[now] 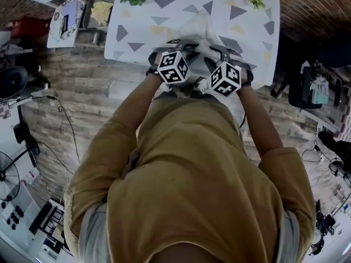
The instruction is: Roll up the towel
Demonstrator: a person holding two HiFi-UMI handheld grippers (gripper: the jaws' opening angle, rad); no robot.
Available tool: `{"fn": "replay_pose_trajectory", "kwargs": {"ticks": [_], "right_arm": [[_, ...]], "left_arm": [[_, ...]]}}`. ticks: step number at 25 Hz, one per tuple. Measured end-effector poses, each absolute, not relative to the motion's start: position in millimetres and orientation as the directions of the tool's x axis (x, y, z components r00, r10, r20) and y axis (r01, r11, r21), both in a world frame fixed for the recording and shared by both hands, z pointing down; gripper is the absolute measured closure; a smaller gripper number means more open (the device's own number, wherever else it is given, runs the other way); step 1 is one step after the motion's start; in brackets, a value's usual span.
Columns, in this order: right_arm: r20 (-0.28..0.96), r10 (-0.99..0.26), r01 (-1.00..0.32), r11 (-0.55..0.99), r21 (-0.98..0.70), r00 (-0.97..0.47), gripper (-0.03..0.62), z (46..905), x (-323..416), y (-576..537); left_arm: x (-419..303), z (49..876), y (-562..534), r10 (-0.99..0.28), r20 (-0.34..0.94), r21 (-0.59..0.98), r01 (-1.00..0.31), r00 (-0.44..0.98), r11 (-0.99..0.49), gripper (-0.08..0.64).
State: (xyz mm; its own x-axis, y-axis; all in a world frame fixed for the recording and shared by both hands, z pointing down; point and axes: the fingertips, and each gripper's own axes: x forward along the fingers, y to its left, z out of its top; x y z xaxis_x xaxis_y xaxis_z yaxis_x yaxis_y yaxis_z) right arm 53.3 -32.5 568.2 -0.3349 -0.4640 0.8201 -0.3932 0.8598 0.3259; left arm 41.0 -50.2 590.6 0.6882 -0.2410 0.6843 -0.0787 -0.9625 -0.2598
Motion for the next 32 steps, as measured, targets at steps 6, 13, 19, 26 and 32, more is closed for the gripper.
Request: {"fn": "replay_pose_trajectory", "kwargs": {"ticks": [6,13,19,26,32], "right_arm": [[0.818,-0.482,-0.321,0.865,0.386,-0.314,0.390,586,50,-35],[0.851,-0.356,-0.323,0.916,0.236,-0.387,0.486,592,43,-29],[0.862,-0.191,-0.377,0.926,-0.001,-0.470,0.492,588,45,-31],[0.822,-0.119,-0.433,0.886,-0.166,-0.557,0.492,572,44,-52],[0.840,-0.137,-0.490,0.855,-0.167,-0.525,0.473,577,55,-69]], "left_arm": [[41,586,-39,-0.178,0.701,-0.215,-0.034,0.690,-0.976,0.385],[35,583,-32,-0.094,0.719,-0.144,0.015,0.688,-0.989,0.383],[32,574,-32,-0.008,0.715,-0.035,0.025,0.700,-0.999,0.387],[24,571,-57,0.103,0.664,0.188,-0.032,0.741,-0.982,0.387],[23,584,-69,0.183,0.674,0.315,-0.054,0.716,-0.948,0.397]]}}
